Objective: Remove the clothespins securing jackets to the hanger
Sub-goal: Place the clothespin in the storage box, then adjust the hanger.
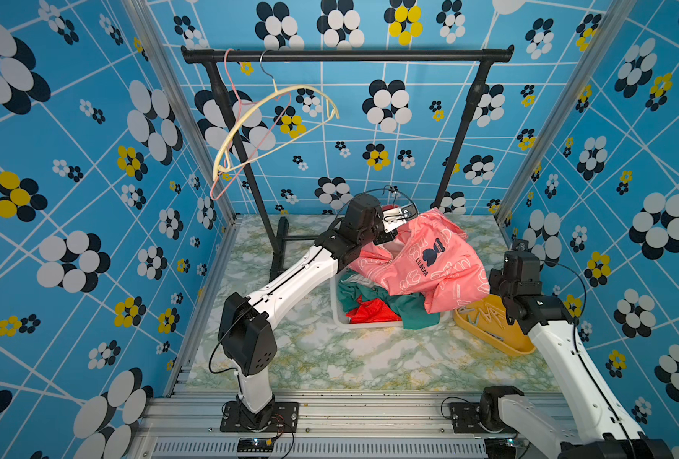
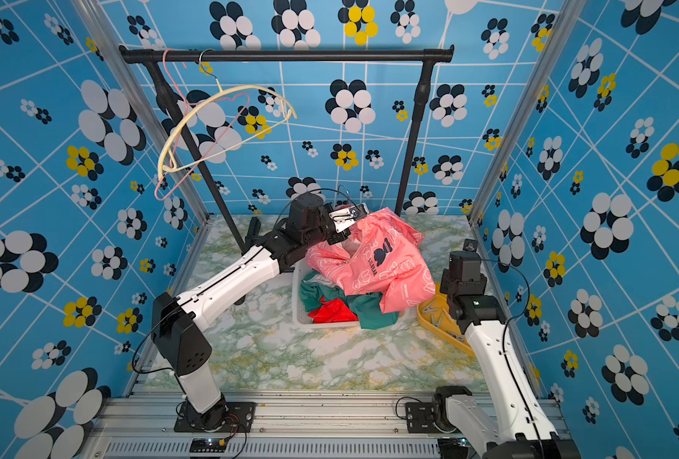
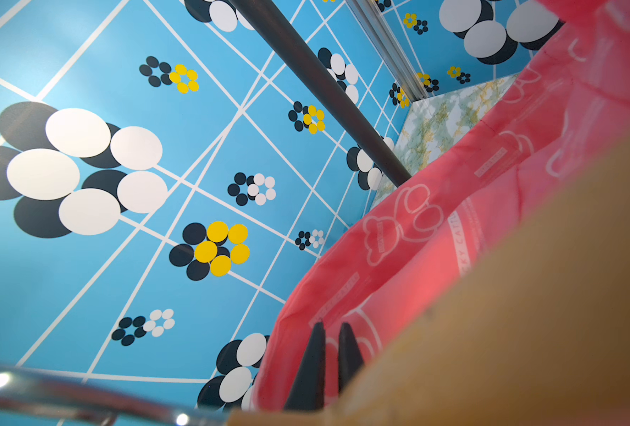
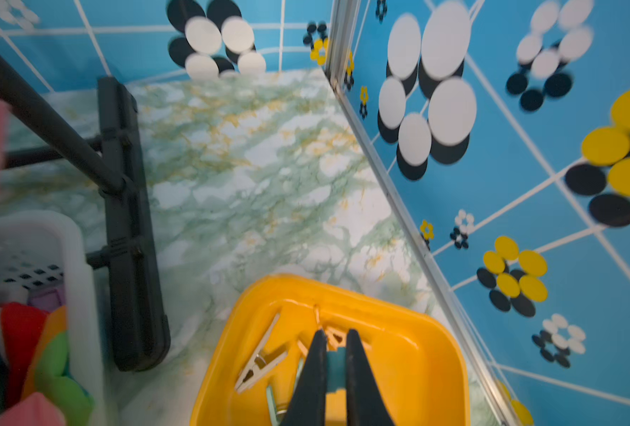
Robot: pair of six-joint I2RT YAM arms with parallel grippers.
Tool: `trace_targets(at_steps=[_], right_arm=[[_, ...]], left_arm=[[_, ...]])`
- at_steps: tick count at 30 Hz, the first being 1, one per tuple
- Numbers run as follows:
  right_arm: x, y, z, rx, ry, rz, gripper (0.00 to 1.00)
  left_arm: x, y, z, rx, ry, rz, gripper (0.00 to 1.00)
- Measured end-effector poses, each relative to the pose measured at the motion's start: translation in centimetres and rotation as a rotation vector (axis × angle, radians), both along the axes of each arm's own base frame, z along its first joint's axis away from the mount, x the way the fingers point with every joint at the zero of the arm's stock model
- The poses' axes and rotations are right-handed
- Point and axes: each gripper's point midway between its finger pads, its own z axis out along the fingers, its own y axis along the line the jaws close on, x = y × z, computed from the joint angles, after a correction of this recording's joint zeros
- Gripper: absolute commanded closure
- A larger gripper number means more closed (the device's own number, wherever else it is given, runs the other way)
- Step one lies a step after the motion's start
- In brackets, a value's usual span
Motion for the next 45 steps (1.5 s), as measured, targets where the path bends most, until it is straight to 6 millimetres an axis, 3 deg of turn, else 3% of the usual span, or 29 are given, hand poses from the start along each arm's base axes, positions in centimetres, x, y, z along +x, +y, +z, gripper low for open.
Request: trace_targets(at_steps=[3, 9, 13, 16, 19, 22, 26, 29, 33, 37, 40, 45], right_arm=[[-0.2, -0.8, -1.4, 0.069, 0.014, -0.041, 0.81], [-0.2, -1.5, -2.0, 0.192, -0.02, -0.08, 0.47], [0.1, -0.5, -1.4, 0.243, -0.053, -0.036, 0.43], [0.5, 0.5, 0.5, 0.277, -0.103, 0.018, 0.41], [1.2, 2.0, 5.6, 0.31, -0.217, 0.112, 0.4], [1.4, 3.8, 13.3, 0.32, -0.384, 0.245, 0.37], [-0.2, 7.7, 23.7, 0.333, -0.616, 0.5, 0.36], [-1.4, 10.7, 27.1, 0.358, -0.681, 0.677, 0.36], [-0.9, 14.3, 25.7, 0.415, -0.607, 0.843, 0.35], [0.6, 17.6, 22.2, 0.461, -0.455, 0.96, 0.34], [1.1, 18.9, 20.5, 0.464, -0.375, 1.003, 0.34], [0.5, 20.1, 19.6, 0.428, -0.328, 1.062, 0.35]], left_arm=[[-0.1, 0.0, -0.2, 0.0, -0.001, -0.001, 0.91], [-0.2, -0.2, -0.2, -0.001, -0.006, -0.006, 0.91], [-0.3, -0.2, -0.1, -0.002, -0.008, -0.006, 0.91], [-0.4, -0.3, -0.2, -0.002, -0.01, -0.009, 0.91], [-0.8, -0.6, -0.3, 0.009, -0.021, -0.018, 0.91], [-1.2, -1.0, -0.3, 0.016, -0.03, -0.026, 0.91], [-1.4, -1.2, -0.2, 0.019, -0.038, -0.032, 0.91], [-1.3, -1.2, -0.2, 0.019, -0.039, -0.029, 0.91], [-1.4, -1.3, -0.2, 0.019, -0.04, -0.03, 0.9], [-1.5, -1.4, -0.2, 0.019, -0.041, -0.032, 0.9], [-1.7, -1.5, -0.1, 0.024, -0.045, -0.032, 0.9], [-2.1, -2.0, -0.1, 0.033, -0.056, -0.037, 0.9]])
